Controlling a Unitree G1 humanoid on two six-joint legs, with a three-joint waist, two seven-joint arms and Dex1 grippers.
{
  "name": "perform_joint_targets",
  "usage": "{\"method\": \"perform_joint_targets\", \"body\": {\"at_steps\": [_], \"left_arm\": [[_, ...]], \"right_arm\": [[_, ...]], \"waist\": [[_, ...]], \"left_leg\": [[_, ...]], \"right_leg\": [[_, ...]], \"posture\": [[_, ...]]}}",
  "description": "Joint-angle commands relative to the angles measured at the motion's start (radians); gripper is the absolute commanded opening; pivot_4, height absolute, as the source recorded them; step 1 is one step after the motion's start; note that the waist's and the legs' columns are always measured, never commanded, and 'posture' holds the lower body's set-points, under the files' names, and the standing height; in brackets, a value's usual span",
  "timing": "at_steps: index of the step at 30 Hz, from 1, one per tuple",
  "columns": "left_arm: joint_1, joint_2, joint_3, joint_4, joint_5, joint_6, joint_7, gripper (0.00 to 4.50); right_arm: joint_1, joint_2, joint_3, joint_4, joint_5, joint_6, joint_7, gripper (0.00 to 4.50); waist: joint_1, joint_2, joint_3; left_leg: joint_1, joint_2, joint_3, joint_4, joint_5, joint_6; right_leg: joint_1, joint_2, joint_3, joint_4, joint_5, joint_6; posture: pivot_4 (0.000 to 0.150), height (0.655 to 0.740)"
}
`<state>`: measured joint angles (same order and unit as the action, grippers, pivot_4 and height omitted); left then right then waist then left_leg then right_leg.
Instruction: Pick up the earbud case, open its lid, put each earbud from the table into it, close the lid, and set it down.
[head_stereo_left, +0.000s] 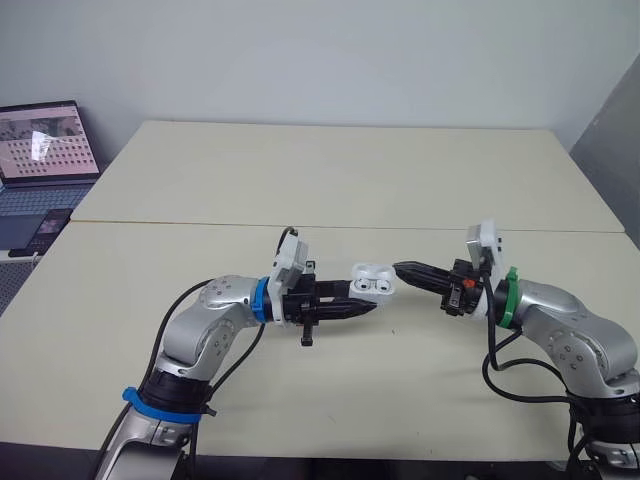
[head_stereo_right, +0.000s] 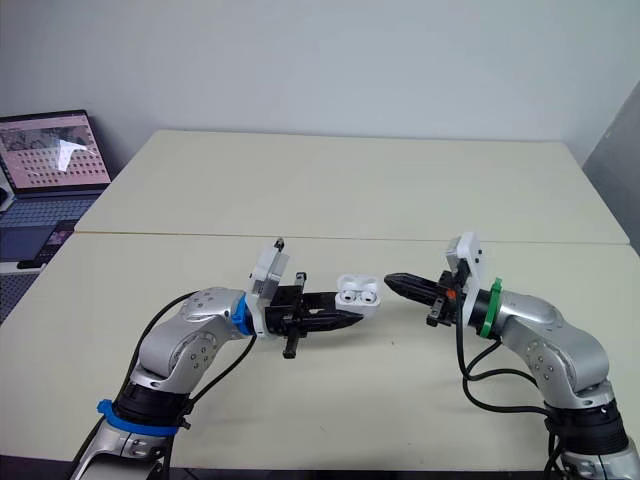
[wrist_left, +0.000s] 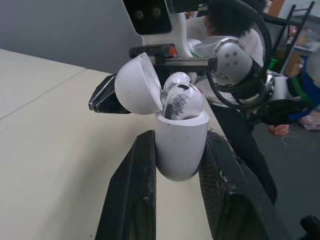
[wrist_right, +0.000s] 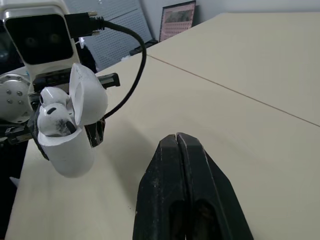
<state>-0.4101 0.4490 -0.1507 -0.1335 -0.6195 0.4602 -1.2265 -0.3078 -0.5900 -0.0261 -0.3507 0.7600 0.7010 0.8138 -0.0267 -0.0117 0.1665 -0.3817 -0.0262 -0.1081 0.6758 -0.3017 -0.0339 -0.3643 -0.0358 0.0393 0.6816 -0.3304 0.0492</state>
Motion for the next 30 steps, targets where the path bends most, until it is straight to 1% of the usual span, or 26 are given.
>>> {"method": "perform_joint_targets", "body": {"at_steps": [1,4,9,17,21,25,30], "left_arm": [[-0.016,0.005,0.001,-0.007,-0.013,0.007,-0.021,0.8],[-0.018,0.0,0.008,-0.005,-0.016,0.021,-0.013,0.8],[-0.009,-0.009,0.006,0.022,0.005,-0.004,-0.013,0.8],[0.013,-0.014,-0.004,0.055,0.029,-0.04,-0.036,0.8],[0.023,-0.016,-0.005,0.066,0.04,-0.052,-0.047,0.8],[0.031,-0.018,-0.006,0.069,0.046,-0.062,-0.053,0.8],[0.032,-0.022,-0.004,0.071,0.05,-0.072,-0.056,0.8]], "right_arm": [[-0.025,-0.009,-0.008,-0.027,0.029,0.009,0.034,0.02],[-0.026,-0.001,-0.022,-0.053,0.076,0.026,0.054,0.02],[-0.008,-0.023,-0.029,-0.102,0.142,0.055,0.092,0.02],[0.003,-0.037,-0.041,-0.132,0.181,0.064,0.09,0.02],[-0.021,-0.023,-0.059,-0.132,0.206,0.064,0.066,0.02],[-0.016,-0.026,-0.035,-0.138,0.18,0.064,0.061,0.02],[0.029,-0.07,0.032,-0.138,0.069,0.04,0.074,0.02]], "waist": [[0.0,0.0,0.0],[0.0,0.0,0.0],[0.0,0.0,0.0],[0.0,0.0,0.0],[0.0,0.0,0.0],[0.0,0.0,0.0],[0.0,0.0,0.0]], "left_leg": [[0.0,0.0,0.0,0.0,0.0,0.0],[0.0,0.0,0.0,0.0,0.0,0.0],[0.0,0.0,0.0,0.0,0.0,0.0],[-0.001,0.0,0.0,0.0,0.0,0.0],[-0.001,0.0,0.0,0.0,0.0,0.0],[-0.001,0.0,0.0,0.0,0.0,0.0],[-0.001,0.0,0.0,0.0,0.0,0.0]], "right_leg": [[0.0,0.0,0.0,0.0,0.0,0.0],[0.0,0.0,0.0,0.0,0.0,0.0],[0.0,0.0,0.0,0.0,0.0,0.0],[-0.001,0.0,0.0,0.0,0.0,0.0],[-0.001,0.0,0.0,0.0,0.0,0.0],[-0.001,0.0,0.0,0.0,0.0,0.0],[-0.001,0.0,0.0,0.0,0.0,0.0]], "posture": [[0.15,0.74],[0.15,0.74],[0.15,0.74],[0.15,0.74],[0.15,0.74],[0.15,0.74],[0.15,0.74]]}}
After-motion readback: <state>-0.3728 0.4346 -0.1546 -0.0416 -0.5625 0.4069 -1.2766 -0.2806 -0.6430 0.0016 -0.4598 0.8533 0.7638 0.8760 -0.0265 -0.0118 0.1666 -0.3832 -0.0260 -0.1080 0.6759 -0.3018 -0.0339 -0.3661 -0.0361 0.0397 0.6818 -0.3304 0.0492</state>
